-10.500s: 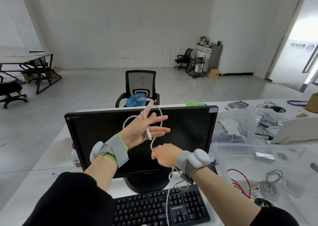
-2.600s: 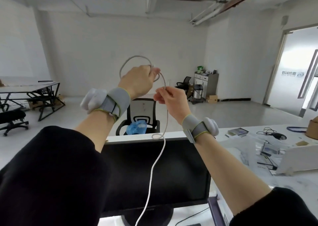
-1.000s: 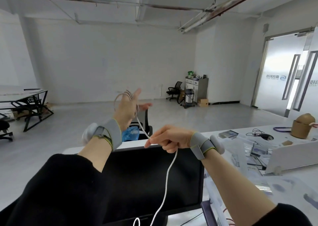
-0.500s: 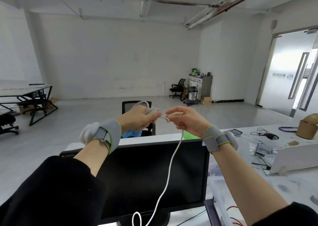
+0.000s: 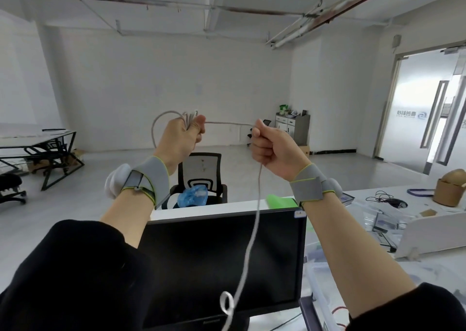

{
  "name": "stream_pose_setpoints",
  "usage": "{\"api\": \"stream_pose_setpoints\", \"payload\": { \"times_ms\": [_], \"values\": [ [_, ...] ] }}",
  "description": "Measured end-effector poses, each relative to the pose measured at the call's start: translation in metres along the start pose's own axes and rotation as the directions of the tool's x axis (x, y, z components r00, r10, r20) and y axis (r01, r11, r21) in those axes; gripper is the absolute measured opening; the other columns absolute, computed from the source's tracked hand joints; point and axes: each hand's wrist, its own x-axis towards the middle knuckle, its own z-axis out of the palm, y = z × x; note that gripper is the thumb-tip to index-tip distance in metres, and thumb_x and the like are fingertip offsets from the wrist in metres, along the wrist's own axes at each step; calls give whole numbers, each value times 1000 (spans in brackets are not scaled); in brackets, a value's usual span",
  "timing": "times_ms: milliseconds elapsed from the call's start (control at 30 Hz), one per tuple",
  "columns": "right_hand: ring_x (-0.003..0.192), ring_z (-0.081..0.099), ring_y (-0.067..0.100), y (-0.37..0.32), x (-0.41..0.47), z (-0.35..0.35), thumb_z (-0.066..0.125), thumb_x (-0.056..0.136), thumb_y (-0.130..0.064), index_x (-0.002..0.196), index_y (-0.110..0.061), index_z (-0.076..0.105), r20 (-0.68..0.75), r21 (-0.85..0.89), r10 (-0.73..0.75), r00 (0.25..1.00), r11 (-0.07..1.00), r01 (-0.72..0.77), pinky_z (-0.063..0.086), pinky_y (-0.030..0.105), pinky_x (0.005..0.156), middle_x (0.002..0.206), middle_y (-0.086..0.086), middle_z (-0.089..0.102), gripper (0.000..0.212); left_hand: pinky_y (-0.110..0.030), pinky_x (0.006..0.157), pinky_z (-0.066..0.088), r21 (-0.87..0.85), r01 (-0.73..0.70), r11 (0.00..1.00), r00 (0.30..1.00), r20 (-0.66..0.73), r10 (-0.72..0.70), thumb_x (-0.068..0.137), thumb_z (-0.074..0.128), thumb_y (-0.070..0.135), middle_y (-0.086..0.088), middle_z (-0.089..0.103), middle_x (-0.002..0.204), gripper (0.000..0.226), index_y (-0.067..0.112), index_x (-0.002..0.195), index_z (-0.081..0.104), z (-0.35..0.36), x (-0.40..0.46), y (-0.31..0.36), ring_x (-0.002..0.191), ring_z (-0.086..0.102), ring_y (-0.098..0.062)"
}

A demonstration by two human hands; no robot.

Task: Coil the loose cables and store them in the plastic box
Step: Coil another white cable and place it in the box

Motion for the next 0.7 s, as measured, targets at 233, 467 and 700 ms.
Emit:
{"api": "stream_pose_setpoints", "payload": {
  "times_ms": [233,467,700],
  "values": [
    [34,20,2,-8,-2,6,57,84,-25,84,-12,55,20,-41,-24,1000,999,24,13,15,36,45,-12,24,13,-23,48,28,19,-26,999,991,-131,29,99,45,33,0,42,55,36,17,66,48,-15,9,12,38,33,-4],
    [36,24,5,-19,-3,9,54,95,-19,78,-10,55,-183,-162,-186,965,974,157,16,17,38,43,-9,35,19,-21,45,28,48,-7,999,991,-135,14,100,41,34,2,41,52,38,16,67,47,-11,9,21,44,31,-12],
    [33,27,2,-2,-1,-3,61,91,-25,70,-14,64,-434,-379,-331,838,911,163,22,17,34,40,-14,35,25,-14,33,16,-196,317,928,738,665,-112,80,51,50,12,26,39,40,12,82,61,-10,-21,19,30,19,-2]
  ]
}}
